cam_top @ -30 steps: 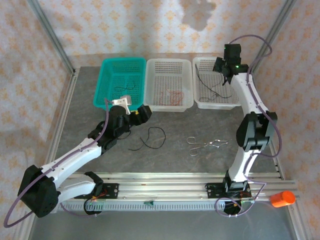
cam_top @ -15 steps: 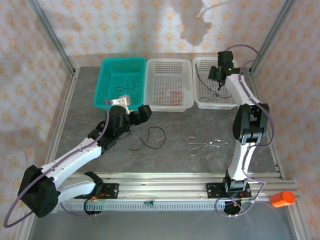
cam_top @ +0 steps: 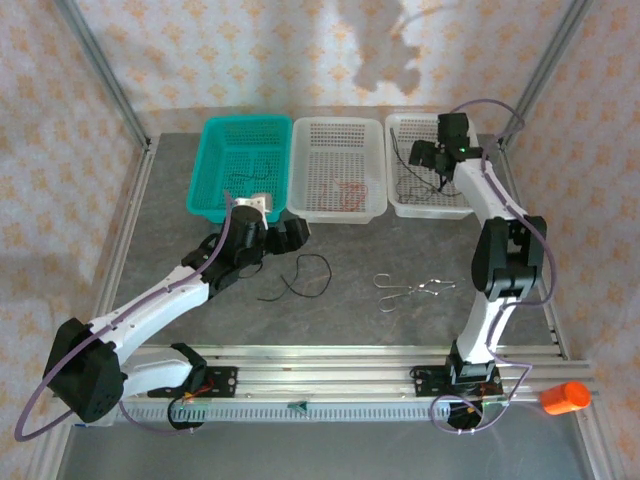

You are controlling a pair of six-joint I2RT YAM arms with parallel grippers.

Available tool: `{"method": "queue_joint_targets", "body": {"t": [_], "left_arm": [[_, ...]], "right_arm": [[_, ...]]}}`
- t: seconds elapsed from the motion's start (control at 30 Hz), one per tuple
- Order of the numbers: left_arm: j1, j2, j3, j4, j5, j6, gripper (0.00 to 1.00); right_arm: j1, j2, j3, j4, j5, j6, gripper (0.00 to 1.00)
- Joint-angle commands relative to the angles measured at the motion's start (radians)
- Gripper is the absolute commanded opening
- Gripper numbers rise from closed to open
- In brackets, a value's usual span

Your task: Untangle the cables

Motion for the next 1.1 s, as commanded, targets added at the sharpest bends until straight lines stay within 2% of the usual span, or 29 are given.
{"method": "queue_joint_targets", "body": {"t": [0.0,0.23,0.37,0.6,0.67,0.73,0.87,1.07], "left_arm": [[-0.009,-0.009,0.027,-0.055,0.043,0.027,0.99],[-0.011,-0.005,0.044,-0.076,0.097,0.006,0.99],[-0.011,0.001,0.07,-0.142,0.098,-0.002,0.97],[0.003,0.033,0.069,-0.216,0.07,0.001,0.9],[0.028,0.023,0.05,-0.197,0.091,-0.019,0.88],[0.058,0.005,0.022,-0.159,0.125,-0.045,0.88],[0.132,-0.039,-0.036,-0.09,0.206,-0.094,0.88],[0.281,-0.111,-0.132,-0.004,0.328,-0.164,0.86]], "right_arm": [[0.01,-0.133,-0.035,0.061,0.015,0.024,0.9],[0.132,-0.248,-0.102,0.014,0.074,0.088,0.9],[0.262,-0.354,-0.209,0.035,0.149,0.177,0.8],[0.484,-0.414,-0.299,-0.045,0.199,0.414,0.75],[0.563,-0.424,-0.333,-0.062,0.234,0.512,0.66],[0.638,-0.43,-0.367,-0.068,0.272,0.601,0.64],[0.755,-0.412,-0.419,-0.059,0.294,0.736,0.62],[0.858,-0.285,-0.391,-0.024,0.224,0.8,0.62]]}}
